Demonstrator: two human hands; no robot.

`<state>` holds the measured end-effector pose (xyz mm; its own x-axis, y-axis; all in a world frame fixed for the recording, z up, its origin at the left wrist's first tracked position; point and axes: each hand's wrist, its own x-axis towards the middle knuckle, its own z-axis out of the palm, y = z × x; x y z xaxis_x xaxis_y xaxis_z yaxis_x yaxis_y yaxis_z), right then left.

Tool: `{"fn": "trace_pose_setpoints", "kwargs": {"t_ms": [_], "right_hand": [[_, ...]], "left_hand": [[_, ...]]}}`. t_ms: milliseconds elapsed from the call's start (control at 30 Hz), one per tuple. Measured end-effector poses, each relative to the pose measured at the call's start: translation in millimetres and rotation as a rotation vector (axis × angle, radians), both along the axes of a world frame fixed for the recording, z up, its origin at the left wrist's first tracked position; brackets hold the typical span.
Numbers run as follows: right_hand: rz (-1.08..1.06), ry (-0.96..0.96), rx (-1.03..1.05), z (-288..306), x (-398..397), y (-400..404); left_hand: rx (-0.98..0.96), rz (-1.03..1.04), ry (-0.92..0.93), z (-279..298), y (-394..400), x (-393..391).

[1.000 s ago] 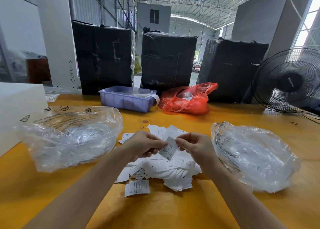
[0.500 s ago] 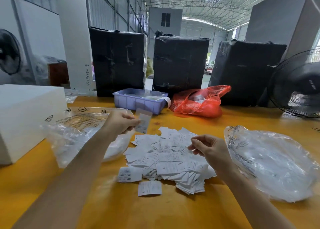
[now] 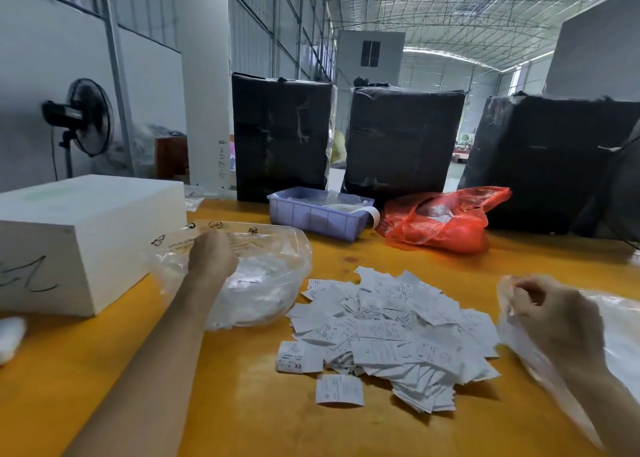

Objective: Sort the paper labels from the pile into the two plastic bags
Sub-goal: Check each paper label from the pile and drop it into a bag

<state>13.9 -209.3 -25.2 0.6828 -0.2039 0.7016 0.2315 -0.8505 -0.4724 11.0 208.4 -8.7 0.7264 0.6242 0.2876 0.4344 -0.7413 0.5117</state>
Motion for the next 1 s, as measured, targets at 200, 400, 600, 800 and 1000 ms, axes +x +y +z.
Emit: {"fn": "trace_pose_setpoints", "kwargs": {"t_ms": [200,400,600,800,1000], "right_hand": [[-0.307,0.726,-0.289,-20,9,-54],[-0.264,0.539,-0.121,-25,9,-53],[-0.265,0.573,-0.166,-31,11,-57],[-0.278,0.42,-0.111,-36,14,-63],[0.007,0.235,0.452,-27,14,-67]], "left_hand": [[0.07,-0.057,-0.043,16,-36,0],[0.05,-0.437,-0.169,13,-105,0],[-0.039,-0.825,-0.084,-31,-172,-1],[-0.013,-0.9,-0.1,-45,-186,-2],[-0.035,-0.904,-0.105,-44,-184,-1]]}}
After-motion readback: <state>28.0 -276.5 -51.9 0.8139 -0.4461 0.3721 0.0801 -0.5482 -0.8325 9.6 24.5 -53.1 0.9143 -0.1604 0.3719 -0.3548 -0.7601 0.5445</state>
